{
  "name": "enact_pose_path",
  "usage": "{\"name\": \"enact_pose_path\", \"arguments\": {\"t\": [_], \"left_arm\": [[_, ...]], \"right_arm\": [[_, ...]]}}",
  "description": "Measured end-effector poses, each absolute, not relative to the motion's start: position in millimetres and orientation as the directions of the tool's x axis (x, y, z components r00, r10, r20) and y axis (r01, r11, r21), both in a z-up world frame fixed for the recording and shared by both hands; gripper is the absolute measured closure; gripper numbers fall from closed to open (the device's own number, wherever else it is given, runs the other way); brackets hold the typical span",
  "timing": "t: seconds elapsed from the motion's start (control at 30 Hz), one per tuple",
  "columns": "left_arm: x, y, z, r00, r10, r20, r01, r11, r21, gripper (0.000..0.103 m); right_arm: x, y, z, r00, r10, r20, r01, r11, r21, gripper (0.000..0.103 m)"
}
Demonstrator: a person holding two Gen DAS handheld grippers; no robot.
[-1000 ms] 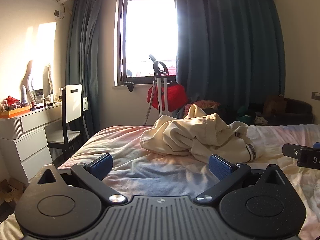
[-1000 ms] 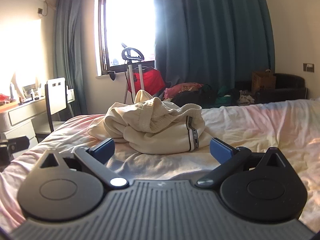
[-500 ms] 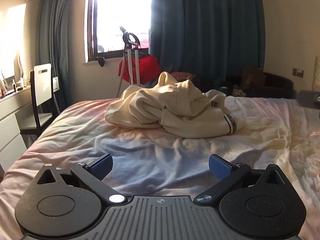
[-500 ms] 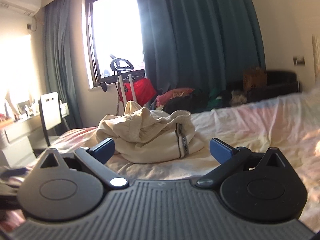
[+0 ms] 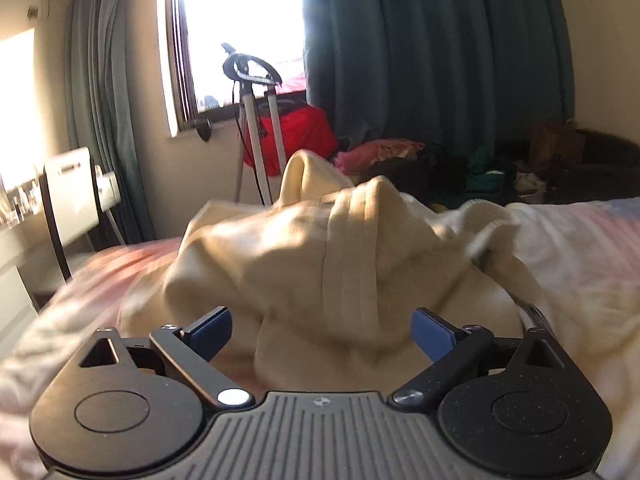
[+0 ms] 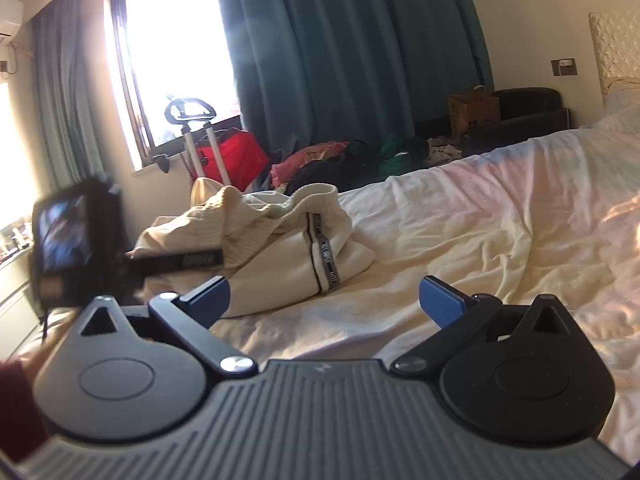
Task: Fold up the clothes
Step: 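Reach the left tool to the cream trousers' cuff and close on it, then grasp the other cuff with the right tool while the left tool holds its cuff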
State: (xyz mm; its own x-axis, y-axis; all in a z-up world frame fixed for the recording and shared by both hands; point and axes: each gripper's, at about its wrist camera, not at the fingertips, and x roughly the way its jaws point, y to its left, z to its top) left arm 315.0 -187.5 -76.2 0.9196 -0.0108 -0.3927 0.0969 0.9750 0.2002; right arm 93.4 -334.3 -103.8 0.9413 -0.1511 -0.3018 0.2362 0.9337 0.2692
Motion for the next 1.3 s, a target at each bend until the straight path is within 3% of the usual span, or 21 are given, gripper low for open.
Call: {"name": "enact_pose_path", "arguments": {"t": [0.1,0.13,0.2,0.23,0.37,0.53,0.6,0.87,1.03,1.17,1.3], "left_arm": [[358.8,-212.0,-77.5,0.937,0.054,-0.345,0.059,0.949,0.309,0.009],[372.9,-219.3,-78.9,0.940,0.083,-0.332,0.040,0.937,0.346,0.014],[396.0,-225.6,-84.6,0.920,0.170,-0.354,-0.019,0.919,0.393,0.036],[405.1,-226.8,-86.5,0.908,0.202,-0.366,-0.041,0.915,0.402,0.038],[402.0,-216.4,-76.4,0.923,0.236,-0.304,-0.120,0.927,0.355,0.060],[360.4,-180.7,-32.0,0.955,0.162,-0.247,-0.108,0.970,0.220,0.072],[334.1,-170.2,-13.7,0.966,0.141,-0.216,-0.094,0.972,0.213,0.083],[187.7,-97.3,37.4,0.986,0.047,-0.159,-0.039,0.998,0.057,0.088],[101.3,-51.9,34.0,0.985,0.007,-0.173,0.008,0.997,0.083,0.088],[75.3,-16.3,-1.9,0.945,-0.001,-0.328,0.047,0.990,0.132,0.088],[74.5,13.7,-44.6,0.874,-0.011,-0.485,0.059,0.995,0.085,0.087]], "right_arm": [[109.1,-341.0,-120.3,0.934,-0.139,-0.329,0.242,0.924,0.297,0.000],[113.3,-343.8,-125.5,0.932,-0.134,-0.337,0.244,0.918,0.312,0.000],[121.5,-348.7,-134.8,0.928,-0.134,-0.348,0.255,0.910,0.328,0.000],[125.3,-350.5,-138.6,0.925,-0.136,-0.354,0.261,0.906,0.334,0.000],[133.7,-353.9,-146.3,0.922,-0.142,-0.360,0.274,0.896,0.349,0.000],[132.3,-352.6,-145.1,0.928,-0.155,-0.338,0.276,0.895,0.349,0.000],[131.7,-352.1,-144.7,0.931,-0.160,-0.329,0.277,0.895,0.349,0.000],[105.3,-344.9,-125.2,0.944,-0.144,-0.297,0.249,0.902,0.354,0.000],[84.1,-338.8,-109.6,0.952,-0.120,-0.281,0.219,0.909,0.355,0.000],[67.1,-334.0,-97.2,0.958,-0.101,-0.268,0.196,0.914,0.356,0.000],[53.2,-317.4,-93.0,0.956,-0.038,-0.291,0.137,0.934,0.329,0.000]]}}
